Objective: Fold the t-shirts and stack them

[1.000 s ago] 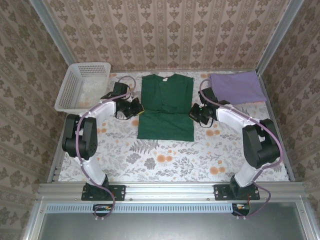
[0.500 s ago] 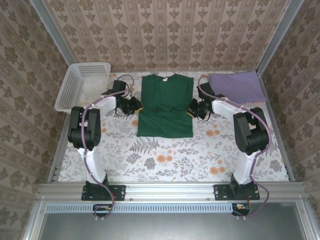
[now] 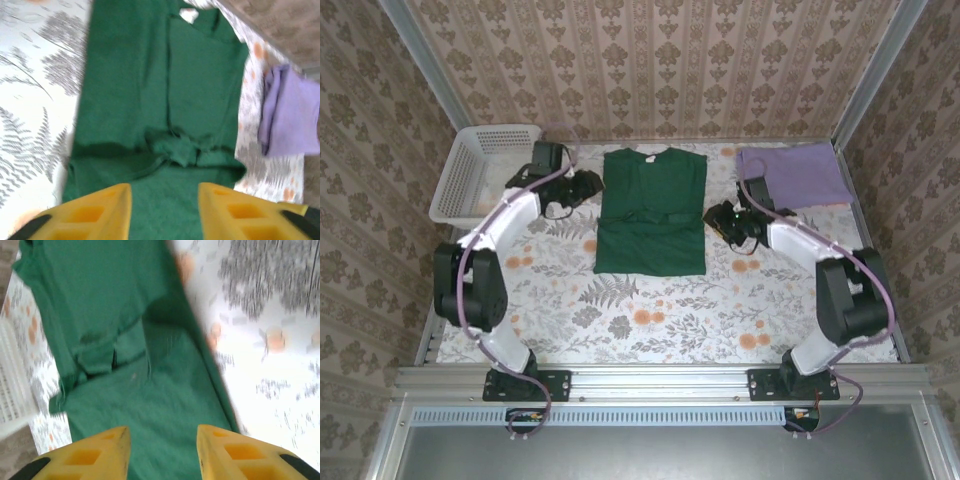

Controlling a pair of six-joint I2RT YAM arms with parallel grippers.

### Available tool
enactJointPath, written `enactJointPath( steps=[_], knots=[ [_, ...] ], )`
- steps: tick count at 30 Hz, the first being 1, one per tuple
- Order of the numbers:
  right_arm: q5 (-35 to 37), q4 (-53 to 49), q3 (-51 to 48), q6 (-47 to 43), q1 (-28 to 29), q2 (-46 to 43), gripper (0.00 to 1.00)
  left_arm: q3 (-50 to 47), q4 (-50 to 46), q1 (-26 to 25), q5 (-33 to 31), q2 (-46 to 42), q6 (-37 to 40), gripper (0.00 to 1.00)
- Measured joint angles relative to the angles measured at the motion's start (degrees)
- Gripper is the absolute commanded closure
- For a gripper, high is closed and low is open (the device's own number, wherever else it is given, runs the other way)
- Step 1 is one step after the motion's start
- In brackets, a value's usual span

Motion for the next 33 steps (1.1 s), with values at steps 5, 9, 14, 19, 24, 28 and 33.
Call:
enactJointPath(
  steps=[5, 9, 14, 19, 24, 28, 33],
  knots=[
    [-1.14, 4.7, -8.5, 1.16, 6.78, -2.14, 0.83, -4.61, 1.18, -13.35, -1.42, 0.57, 2.25, 0.82],
    [-1.38, 7.17, -8.83, 1.46, 10.29, 0.07, 0.86, -5.88, 1.14, -16.57, -1.62, 6.43, 3.98, 0.85],
    [-1.29, 8.61, -8.79, 2.01, 10.93, 4.17, 0.84, -8.7, 0.94, -15.5, -4.33, 9.66, 6.54, 0.82],
    [-0.85, 6.16, -8.17, 0.04, 11.17, 6.56, 0.81, -14.36, 2.69, -15.06, -7.39, 9.22, 8.72, 0.8],
    [-0.33, 4.13, -7.65, -2.91, 11.45, 6.69, 0.81, -20.83, 7.41, -15.34, -7.45, 4.81, 9.42, 0.77],
    [-0.26, 4.07, -10.03, -3.89, 12.22, 4.68, 0.81, -25.62, 9.53, -17.62, -8.22, 1.2, 9.46, 0.77],
    [0.0, 5.01, -17.62, -2.62, 14.69, -2.45, 0.8, -32.13, 10.51, -21.66, -9.35, -4.59, 8.79, 0.75]
  ],
)
